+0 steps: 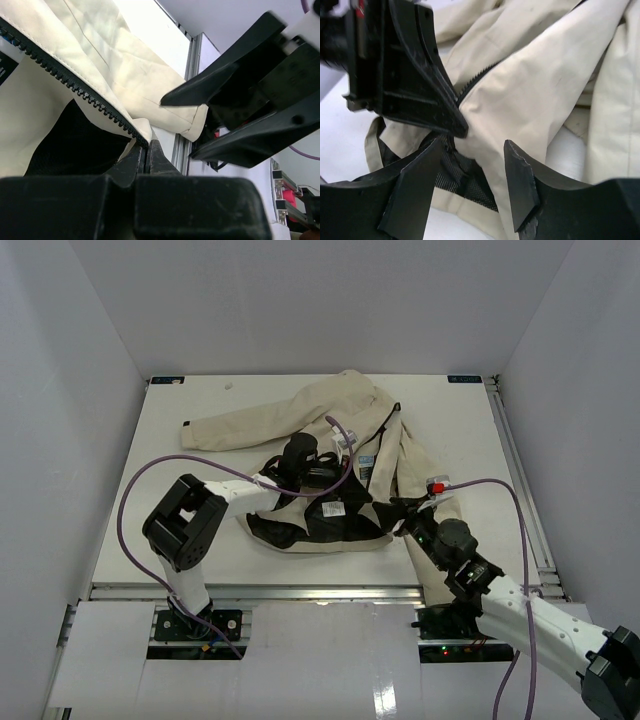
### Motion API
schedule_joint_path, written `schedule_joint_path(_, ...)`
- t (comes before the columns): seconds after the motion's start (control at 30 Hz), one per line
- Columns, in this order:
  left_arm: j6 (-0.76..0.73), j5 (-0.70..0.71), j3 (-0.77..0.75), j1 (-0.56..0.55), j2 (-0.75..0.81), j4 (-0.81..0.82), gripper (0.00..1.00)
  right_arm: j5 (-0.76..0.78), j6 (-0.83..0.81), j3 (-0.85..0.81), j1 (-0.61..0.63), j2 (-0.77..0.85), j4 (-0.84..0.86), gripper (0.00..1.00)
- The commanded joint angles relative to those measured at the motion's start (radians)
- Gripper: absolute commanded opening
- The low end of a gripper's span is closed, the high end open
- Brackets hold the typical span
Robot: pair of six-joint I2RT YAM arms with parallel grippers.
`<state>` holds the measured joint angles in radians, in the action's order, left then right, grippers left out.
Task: Zip up the jacket
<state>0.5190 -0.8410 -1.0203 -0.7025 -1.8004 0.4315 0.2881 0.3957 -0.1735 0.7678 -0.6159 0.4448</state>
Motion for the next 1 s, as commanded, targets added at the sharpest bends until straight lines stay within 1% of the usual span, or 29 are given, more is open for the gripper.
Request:
schedule_joint_path(0.0, -0.033, -0.035, -0.008, -0.006, 0.06, -0.002, 0.0, 0.096, -0.009, -0.026, -0.001, -0.028, -0.04, 0.6)
schedule_joint_path(0.17, -0.022, -0.069, -0.001, -0.006, 0.074, 0.023, 0.0, 0.055, -0.032, -0.071, -0.001, -0.133, -0.037, 0.55)
schedule_joint_path(0.33, -0.023, -0.076, -0.006, -0.005, 0.08, 0.015, 0.0, -0.022, -0.067, -0.032, -0.002, -0.111, 0.016, 0.54)
schedule_joint_path(0.53, 0.014, -0.131, 0.009, -0.006, 0.076, 0.081, 0.0, -0.039, -0.104, -0.056, -0.002, -0.154, 0.029, 0.48)
schedule_joint_path(0.6, 0.016, -0.138, 0.008, -0.006, 0.074, 0.083, 0.0, -0.047, -0.111, -0.064, -0.002, -0.178, 0.031, 0.44)
schedule_joint_path(0.63, 0.016, -0.14, 0.007, -0.006, 0.072, 0.082, 0.0, -0.049, -0.113, -0.069, -0.002, -0.185, 0.031, 0.39)
schedule_joint_path(0.67, 0.015, -0.141, 0.006, -0.005, 0.071, 0.08, 0.0, -0.05, -0.115, -0.073, -0.002, -0.187, 0.031, 0.33)
schedule_joint_path(0.73, 0.0, -0.143, 0.003, -0.006, 0.068, 0.068, 0.0, -0.05, -0.115, -0.068, -0.002, -0.175, 0.031, 0.17)
schedule_joint_path(0.77, -0.006, -0.146, 0.001, -0.006, 0.065, 0.057, 0.03, -0.046, -0.115, -0.064, -0.002, -0.163, 0.031, 0.1)
schedule_joint_path(0.8, -0.025, -0.146, -0.003, -0.005, 0.063, 0.034, 0.05, -0.048, -0.115, -0.062, -0.004, -0.148, 0.03, 0.08)
schedule_joint_path(0.87, -0.057, -0.148, -0.01, -0.006, 0.063, 0.003, 0.16, -0.062, -0.116, -0.063, -0.005, -0.138, 0.026, 0.08)
schedule_joint_path(0.9, -0.075, -0.147, -0.009, -0.006, 0.072, -0.009, 0.2, -0.071, -0.113, -0.063, -0.007, -0.131, 0.023, 0.08)
schedule_joint_path(0.93, -0.113, -0.138, -0.009, -0.006, 0.076, -0.036, 0.28, -0.089, -0.11, -0.066, -0.005, -0.128, 0.022, 0.08)
schedule_joint_path(0.97, -0.135, -0.128, -0.012, -0.006, 0.082, -0.057, 0.31, -0.099, -0.109, -0.067, -0.006, -0.127, 0.022, 0.08)
